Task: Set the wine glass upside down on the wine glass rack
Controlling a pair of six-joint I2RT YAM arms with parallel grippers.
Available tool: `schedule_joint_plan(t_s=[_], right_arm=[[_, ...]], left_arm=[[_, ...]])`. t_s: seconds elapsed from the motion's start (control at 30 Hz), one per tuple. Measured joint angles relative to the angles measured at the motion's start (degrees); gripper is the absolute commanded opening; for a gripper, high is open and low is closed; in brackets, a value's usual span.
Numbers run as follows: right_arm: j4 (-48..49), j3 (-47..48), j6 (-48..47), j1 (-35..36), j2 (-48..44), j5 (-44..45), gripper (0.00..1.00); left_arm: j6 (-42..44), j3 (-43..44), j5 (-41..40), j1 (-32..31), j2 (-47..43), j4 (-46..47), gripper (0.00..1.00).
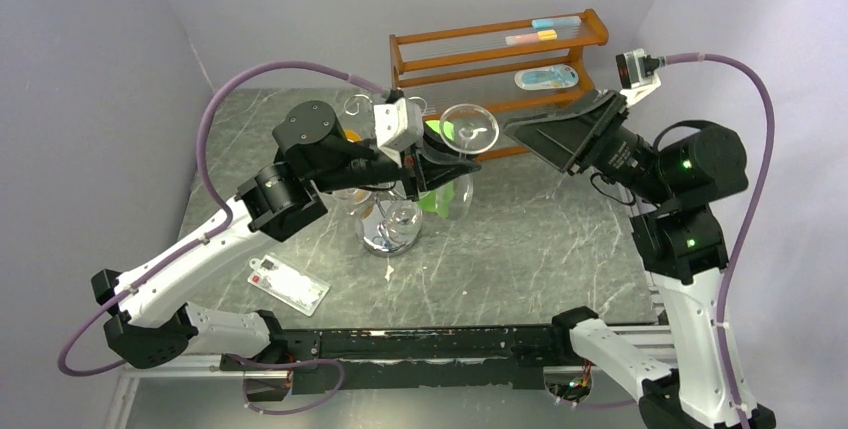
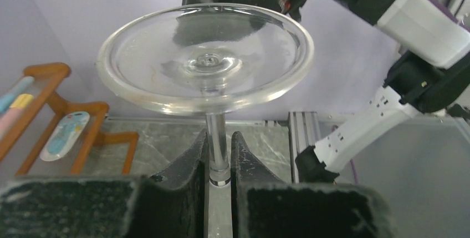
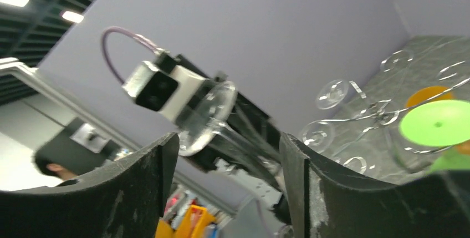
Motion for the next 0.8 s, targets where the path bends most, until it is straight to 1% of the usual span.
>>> schedule_joint_plan(t_s=[0.1,0.2,0.37,0.5,0.67,0.73,0.8], right_arm=[[1.0,-1.4,5.7,0.0,-1.8,-0.6,0.61],[1.0,-2.4,9.5,0.0,-2.7,-0.7,0.59],[-0.8,-2.3,11.5,0.0,-1.3,-1.1,0.56],[-2.6,-2.0,12.3,0.0,0.1,-2.0,0.47],[-3.5,-1.8,13.3,0.0,0.7,-3.1,0.26],[-3.7,-2.1,14.1,0.0,0.6,-3.7,0.11],[-3.5,-2.8,15.1,0.0,0.3,-4.4,0.00]], left_arm=[[1.1,-1.2,2.0,0.0,0.2,-0.4,0.05],[2.1,-1.5,2.5,0.0,0.4,-0.6,0.05],[3.8,-1.5,3.6,0.0,1.1,-0.7,0.05],[6.3,-1.5,3.9,0.0,1.7,-2.1,0.05],[8.7,-1.1,4.0,0.0,2.9,-4.0,0.05],[9.2,-0.7,4.4,0.0,3.6,-3.9,0.05],[9.3,-0.6,4.7,0.0,3.9,-3.3,0.05]])
